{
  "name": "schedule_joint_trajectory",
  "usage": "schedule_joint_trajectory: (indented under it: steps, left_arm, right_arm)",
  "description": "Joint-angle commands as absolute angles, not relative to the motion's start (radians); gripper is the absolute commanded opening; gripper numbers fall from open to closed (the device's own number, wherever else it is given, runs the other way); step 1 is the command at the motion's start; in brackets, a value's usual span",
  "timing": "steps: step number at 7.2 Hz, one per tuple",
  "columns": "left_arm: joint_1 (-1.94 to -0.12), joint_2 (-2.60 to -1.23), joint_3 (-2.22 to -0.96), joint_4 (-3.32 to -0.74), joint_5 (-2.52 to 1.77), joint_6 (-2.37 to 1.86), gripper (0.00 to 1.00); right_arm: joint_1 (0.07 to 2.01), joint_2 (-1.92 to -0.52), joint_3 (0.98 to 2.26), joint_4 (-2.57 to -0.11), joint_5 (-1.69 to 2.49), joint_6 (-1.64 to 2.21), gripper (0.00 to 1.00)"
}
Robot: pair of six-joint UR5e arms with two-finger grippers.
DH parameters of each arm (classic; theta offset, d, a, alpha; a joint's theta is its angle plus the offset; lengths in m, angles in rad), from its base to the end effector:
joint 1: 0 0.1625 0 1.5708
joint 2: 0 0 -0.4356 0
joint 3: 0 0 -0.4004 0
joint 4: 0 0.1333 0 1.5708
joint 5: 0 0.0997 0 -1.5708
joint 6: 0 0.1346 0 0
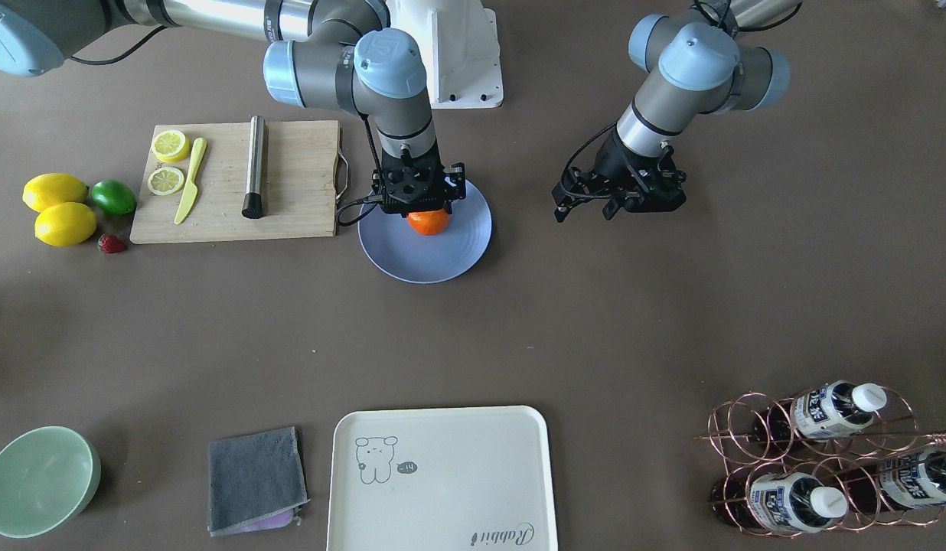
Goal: Pick orange to plate
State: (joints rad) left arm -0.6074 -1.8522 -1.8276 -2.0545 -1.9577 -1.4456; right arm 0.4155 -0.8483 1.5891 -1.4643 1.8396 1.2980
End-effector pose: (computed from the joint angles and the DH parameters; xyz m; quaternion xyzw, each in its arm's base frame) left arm 0.4646 -0.4234 0.3557 0.0153 0.5081 -0.1131 0.8537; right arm -0.6439 -0.3907 0.2302 0.0225 -0.4247 0.0095 0.9050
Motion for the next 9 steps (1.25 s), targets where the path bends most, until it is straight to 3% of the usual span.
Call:
schedule_joint_trajectory:
  steps: [1,2,4,9]
  left_arm:
    - [-0.639,-1.852,-1.848,-2.046,-1.998,-1.445,0.96]
    - [-0.728,-1.842,-1.851,-2.042,-2.09,-1.416,0.96]
    - [-0.88,-1.728,-1.861,-1.993,-2.172,-1.138,0.96]
    - [-1.293,-1.409,-1.818,-1.974,-2.419,-0.436,0.97]
  right_arm:
    - [0.445,-0.856,1.62,-1.469,1.853,1.292,1.0]
    - [0.503,-0.894,1.675,-1.477,1.897,1.284,1.0]
    - [0.718,-1.109,1.811,-1.477,2.093,1.048,1.0]
    - [1.277,-1.599,1.758,-1.474,2.313,0.056,1.0]
